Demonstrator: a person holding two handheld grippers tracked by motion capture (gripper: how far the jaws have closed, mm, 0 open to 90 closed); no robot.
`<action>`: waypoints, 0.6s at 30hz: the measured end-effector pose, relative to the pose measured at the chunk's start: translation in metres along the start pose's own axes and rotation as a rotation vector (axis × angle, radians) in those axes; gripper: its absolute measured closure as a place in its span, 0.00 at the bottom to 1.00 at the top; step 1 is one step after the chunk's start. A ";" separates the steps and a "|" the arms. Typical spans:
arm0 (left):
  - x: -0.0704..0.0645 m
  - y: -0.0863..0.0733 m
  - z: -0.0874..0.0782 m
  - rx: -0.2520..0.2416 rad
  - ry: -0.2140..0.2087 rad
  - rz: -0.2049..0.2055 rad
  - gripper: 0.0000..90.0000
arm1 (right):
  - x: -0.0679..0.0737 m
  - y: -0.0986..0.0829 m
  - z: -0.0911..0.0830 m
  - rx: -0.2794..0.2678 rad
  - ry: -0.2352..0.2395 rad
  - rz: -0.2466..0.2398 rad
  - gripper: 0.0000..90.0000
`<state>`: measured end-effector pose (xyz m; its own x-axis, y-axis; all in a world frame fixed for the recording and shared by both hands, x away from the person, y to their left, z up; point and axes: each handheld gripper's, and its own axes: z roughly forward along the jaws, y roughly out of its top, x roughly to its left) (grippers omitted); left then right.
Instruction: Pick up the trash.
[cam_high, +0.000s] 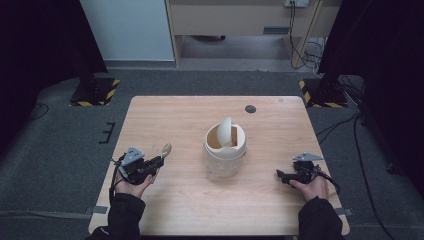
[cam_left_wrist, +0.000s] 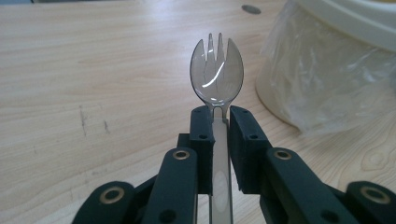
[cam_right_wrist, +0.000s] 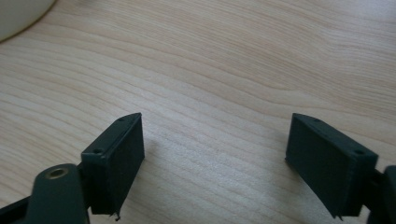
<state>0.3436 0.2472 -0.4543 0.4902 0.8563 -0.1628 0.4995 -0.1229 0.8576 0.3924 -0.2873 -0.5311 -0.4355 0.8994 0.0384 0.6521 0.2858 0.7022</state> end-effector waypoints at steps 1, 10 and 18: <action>-0.002 0.003 -0.003 -0.023 -0.002 0.006 0.88 | 0.001 0.002 -0.002 -0.013 0.006 0.006 0.24; -0.009 0.012 -0.012 -0.107 -0.034 0.015 0.88 | 0.001 0.017 -0.021 -0.134 0.021 0.048 0.26; -0.020 0.022 -0.018 -0.182 -0.064 0.053 0.88 | 0.003 0.039 -0.053 -0.283 0.042 0.054 0.26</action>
<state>0.3314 0.2362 -0.4235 0.5598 0.8166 -0.1405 0.3367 -0.0692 0.9391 0.3836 -0.2906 -0.4662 -0.4344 0.8944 0.1066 0.4783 0.1288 0.8687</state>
